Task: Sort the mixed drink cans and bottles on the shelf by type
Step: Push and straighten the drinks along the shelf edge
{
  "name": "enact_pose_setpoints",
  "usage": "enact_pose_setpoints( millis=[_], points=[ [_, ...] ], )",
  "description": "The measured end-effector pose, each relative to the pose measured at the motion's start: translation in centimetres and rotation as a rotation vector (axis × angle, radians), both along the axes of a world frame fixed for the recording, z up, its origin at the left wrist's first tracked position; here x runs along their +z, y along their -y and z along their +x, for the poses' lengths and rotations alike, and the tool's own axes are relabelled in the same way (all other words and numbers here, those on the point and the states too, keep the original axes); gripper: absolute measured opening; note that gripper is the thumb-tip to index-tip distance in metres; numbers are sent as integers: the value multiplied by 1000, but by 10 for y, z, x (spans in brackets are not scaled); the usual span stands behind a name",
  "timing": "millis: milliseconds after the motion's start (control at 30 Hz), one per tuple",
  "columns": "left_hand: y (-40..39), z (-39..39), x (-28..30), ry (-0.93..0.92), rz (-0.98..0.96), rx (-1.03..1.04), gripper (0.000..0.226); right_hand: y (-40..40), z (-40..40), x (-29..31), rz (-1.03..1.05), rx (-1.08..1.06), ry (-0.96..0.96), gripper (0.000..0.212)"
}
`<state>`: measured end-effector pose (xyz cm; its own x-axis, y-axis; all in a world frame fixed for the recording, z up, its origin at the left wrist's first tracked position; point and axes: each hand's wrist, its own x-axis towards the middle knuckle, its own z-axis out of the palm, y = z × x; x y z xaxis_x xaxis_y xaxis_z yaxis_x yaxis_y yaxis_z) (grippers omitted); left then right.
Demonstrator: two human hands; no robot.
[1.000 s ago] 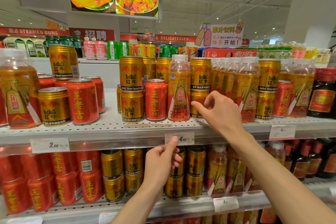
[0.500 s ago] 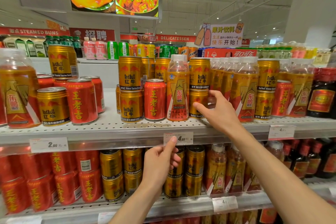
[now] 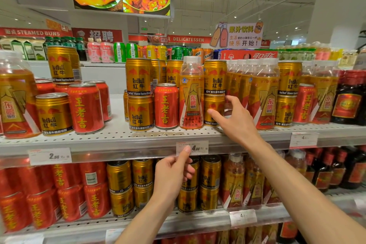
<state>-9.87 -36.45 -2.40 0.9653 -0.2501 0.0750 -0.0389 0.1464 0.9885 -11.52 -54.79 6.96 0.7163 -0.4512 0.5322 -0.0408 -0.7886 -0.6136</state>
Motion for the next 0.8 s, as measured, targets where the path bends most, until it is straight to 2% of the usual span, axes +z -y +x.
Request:
enact_pose_setpoints(
  millis=[367, 600, 800],
  points=[
    [-2, 2, -5, 37, 2, -15, 44, -6, -21, -15, 3, -5, 23, 65],
    [-4, 4, -12, 91, -16, -32, 44, -6, -57, -55, -229, -38, 72, 39],
    [-6, -1, -28, 235, 59, -22, 27, -2, -93, -103, -193, -14, 100, 38]
  ],
)
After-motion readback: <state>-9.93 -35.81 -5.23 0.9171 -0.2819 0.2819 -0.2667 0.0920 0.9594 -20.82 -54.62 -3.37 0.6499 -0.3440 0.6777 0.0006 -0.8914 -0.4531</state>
